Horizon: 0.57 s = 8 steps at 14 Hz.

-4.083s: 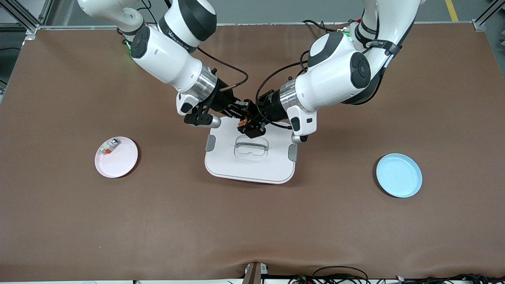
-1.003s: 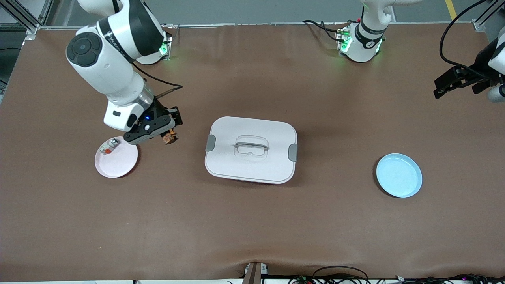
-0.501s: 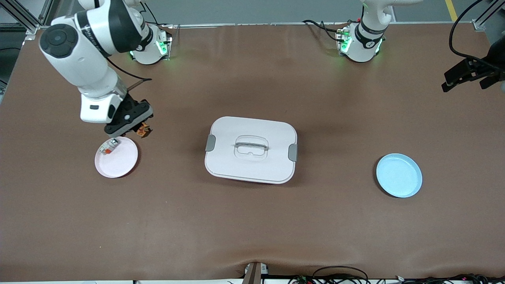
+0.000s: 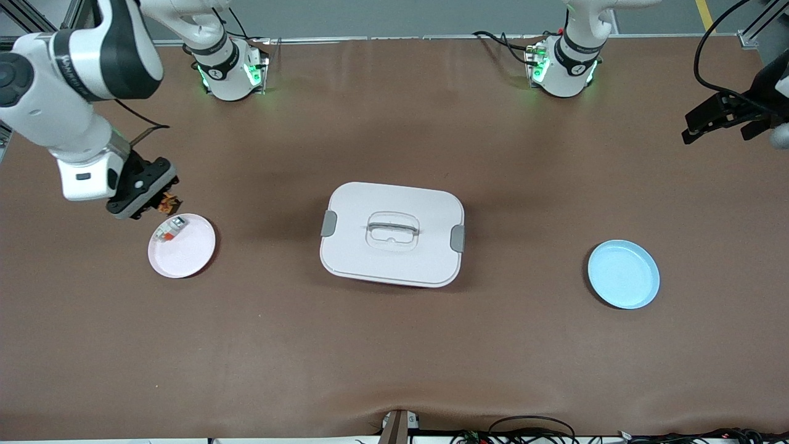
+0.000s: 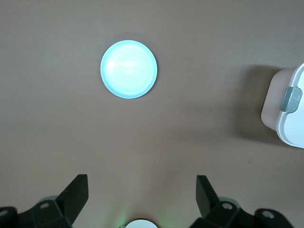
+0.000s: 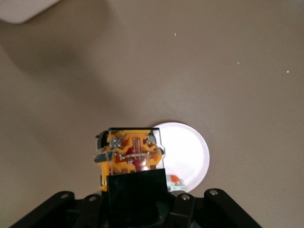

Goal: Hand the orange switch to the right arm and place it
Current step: 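Carry the switch with the right gripper to the pink-white plate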

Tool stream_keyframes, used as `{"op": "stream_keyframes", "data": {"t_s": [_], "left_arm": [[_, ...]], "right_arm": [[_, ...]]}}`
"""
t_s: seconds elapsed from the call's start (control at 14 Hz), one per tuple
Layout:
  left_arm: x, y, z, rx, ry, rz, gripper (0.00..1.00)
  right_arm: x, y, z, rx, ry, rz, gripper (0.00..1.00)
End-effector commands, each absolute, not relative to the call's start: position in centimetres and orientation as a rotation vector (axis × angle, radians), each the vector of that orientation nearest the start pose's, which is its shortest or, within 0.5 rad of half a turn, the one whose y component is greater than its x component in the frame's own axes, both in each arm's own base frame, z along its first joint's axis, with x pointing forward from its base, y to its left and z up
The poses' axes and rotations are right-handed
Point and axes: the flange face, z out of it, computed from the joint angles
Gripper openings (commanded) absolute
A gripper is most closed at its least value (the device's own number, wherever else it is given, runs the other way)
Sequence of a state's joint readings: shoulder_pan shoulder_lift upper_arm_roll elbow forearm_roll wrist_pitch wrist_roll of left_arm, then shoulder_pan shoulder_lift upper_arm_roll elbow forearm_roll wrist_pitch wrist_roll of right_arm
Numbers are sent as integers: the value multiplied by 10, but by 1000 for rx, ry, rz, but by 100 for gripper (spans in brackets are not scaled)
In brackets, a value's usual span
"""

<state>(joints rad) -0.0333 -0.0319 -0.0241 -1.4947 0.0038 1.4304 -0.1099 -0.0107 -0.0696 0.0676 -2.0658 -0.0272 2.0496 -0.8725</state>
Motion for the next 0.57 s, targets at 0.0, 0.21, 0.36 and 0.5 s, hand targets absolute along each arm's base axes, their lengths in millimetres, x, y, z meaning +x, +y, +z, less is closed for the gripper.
{"op": "stream_keyframes", "data": {"t_s": [0.0,0.21,0.36,0.5], "left_arm": [[524,-36,666,-3145,-83,52,100],[524,-49,665,-3141,-105,47,100],[526,-54,661,-3134,-108,57,100],[526,-57,659,-3130,-108,59,100]], "right_arm": [[532,9,463,-2825,-1574,-75,0],[543,-13,454,-2802,-1716,-116,0],[550,-25,439,-2770,-1777,-128,0],[557,-40,415,-2738,-1830,-137,0]]}}
